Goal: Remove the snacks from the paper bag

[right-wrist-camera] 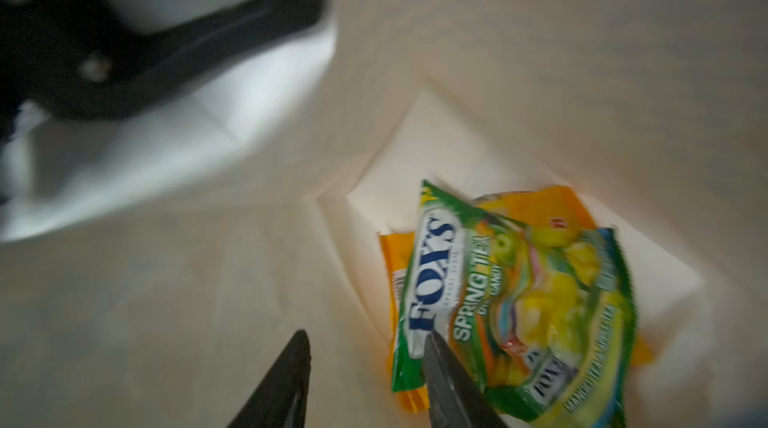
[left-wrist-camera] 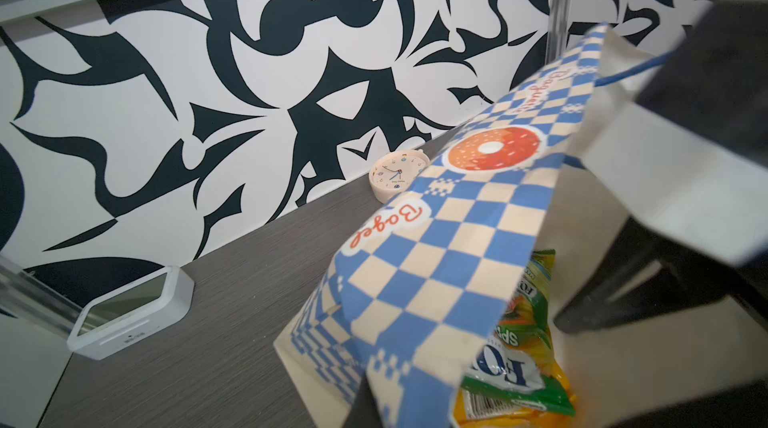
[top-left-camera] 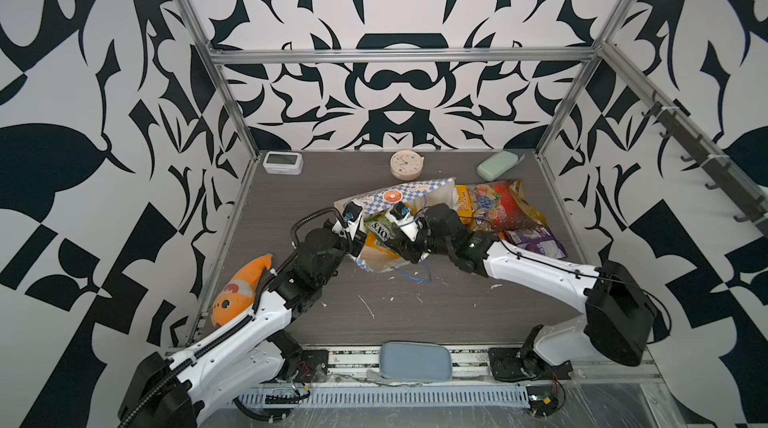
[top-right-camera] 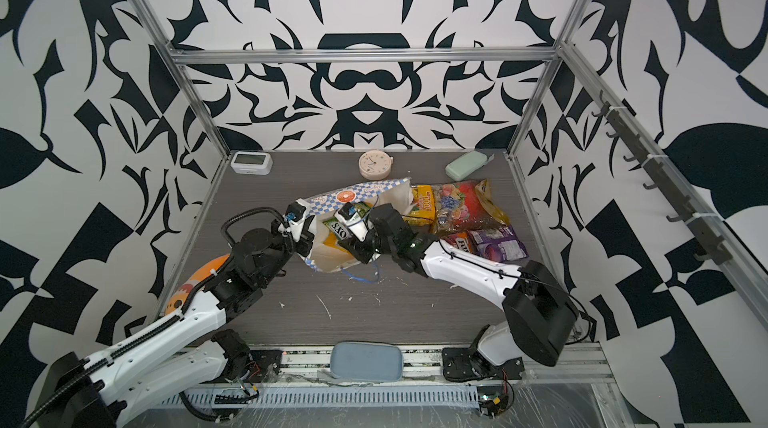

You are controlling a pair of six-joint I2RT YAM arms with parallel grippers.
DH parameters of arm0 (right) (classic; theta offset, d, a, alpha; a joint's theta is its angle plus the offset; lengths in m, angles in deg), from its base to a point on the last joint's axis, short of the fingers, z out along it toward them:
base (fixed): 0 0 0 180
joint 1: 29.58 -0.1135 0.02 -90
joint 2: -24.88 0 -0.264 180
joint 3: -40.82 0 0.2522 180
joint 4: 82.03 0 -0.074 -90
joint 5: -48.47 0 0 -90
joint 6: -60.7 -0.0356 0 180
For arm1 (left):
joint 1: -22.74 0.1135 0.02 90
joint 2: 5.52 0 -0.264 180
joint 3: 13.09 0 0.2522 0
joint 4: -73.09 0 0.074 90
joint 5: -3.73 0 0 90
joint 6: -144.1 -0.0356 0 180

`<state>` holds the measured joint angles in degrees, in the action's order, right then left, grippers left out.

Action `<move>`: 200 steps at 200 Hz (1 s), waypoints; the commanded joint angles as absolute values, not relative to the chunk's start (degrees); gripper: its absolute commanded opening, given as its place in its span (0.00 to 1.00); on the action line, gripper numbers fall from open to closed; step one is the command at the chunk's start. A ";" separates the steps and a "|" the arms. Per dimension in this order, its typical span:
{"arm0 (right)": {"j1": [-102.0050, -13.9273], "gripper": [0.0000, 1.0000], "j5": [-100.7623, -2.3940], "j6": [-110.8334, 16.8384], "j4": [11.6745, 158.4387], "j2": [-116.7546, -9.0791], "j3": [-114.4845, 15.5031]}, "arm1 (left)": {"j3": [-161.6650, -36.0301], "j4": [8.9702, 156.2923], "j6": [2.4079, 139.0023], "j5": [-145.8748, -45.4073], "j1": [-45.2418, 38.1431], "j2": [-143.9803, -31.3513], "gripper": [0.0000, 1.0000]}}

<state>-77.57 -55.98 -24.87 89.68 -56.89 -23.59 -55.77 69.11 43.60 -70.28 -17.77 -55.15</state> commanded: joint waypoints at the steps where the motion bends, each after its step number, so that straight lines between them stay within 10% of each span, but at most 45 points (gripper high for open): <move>1: -78.65 0.48 -52.00 -23.60 91.81 -57.19 -19.93 | -52.88 70.13 44.14 -74.61 -17.85 -52.27 0.00; 86: -80.76 0.56 -39.57 -27.02 109.46 -48.32 -9.97 | -53.11 74.29 46.47 -72.28 -18.57 -51.99 0.00; 200: -80.79 0.64 -44.21 -20.66 80.75 -29.30 -21.73 | -53.03 71.11 47.76 -70.97 -18.57 -54.30 0.00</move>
<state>-80.30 -42.21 -21.59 80.90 -28.33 -16.73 -53.17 69.94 46.83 -74.26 -19.39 -53.64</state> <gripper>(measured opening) 0.639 0.038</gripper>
